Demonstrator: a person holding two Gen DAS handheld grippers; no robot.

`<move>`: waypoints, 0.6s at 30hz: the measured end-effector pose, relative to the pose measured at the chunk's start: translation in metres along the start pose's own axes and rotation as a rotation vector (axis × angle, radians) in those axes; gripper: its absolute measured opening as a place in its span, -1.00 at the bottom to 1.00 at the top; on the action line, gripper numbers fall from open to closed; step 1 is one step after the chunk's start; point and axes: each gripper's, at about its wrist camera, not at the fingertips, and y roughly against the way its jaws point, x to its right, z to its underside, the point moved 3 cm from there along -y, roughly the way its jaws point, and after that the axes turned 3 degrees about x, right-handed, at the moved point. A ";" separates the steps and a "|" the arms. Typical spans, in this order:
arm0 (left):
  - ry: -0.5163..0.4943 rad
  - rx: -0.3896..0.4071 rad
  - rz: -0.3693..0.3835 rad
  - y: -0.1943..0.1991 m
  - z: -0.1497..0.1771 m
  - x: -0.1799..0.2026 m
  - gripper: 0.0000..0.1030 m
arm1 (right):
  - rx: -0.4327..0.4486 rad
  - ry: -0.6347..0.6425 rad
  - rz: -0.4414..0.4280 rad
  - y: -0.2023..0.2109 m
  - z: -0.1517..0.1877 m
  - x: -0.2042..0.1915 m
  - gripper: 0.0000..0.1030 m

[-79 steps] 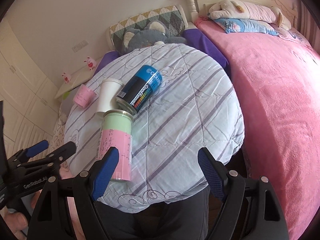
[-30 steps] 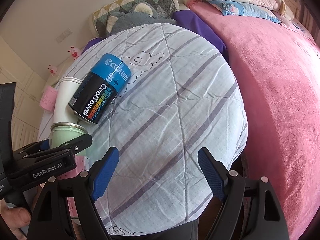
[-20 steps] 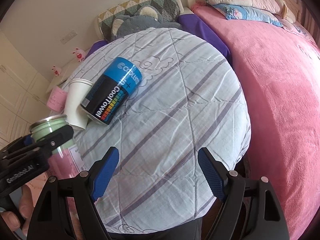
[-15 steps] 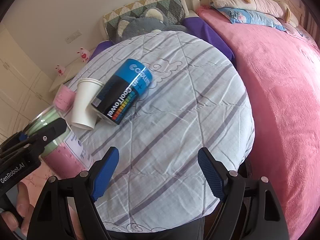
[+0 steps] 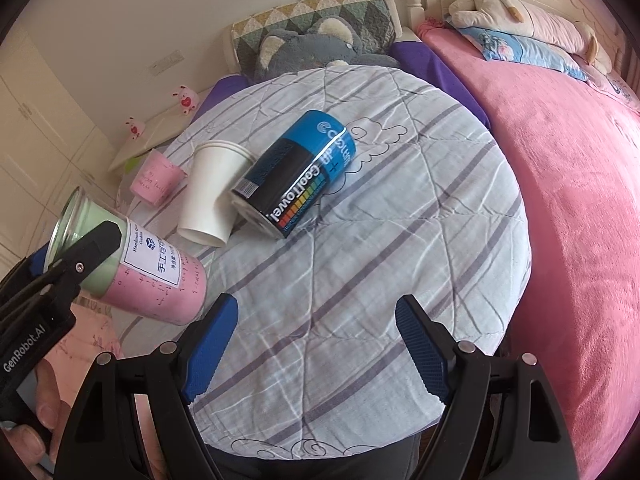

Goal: Flip cup upright
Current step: 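Rotate the canister with the left gripper so its open end faces up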

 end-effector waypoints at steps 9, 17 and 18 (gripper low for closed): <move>0.017 -0.021 -0.001 -0.008 0.014 -0.004 0.41 | -0.001 0.015 0.005 0.002 0.006 -0.012 0.60; -0.007 -0.024 -0.019 -0.003 0.014 -0.005 0.42 | 0.014 0.017 0.015 0.009 0.006 -0.016 0.60; -0.009 -0.021 -0.026 -0.002 0.014 -0.005 0.48 | 0.015 0.018 0.014 0.009 0.006 -0.017 0.60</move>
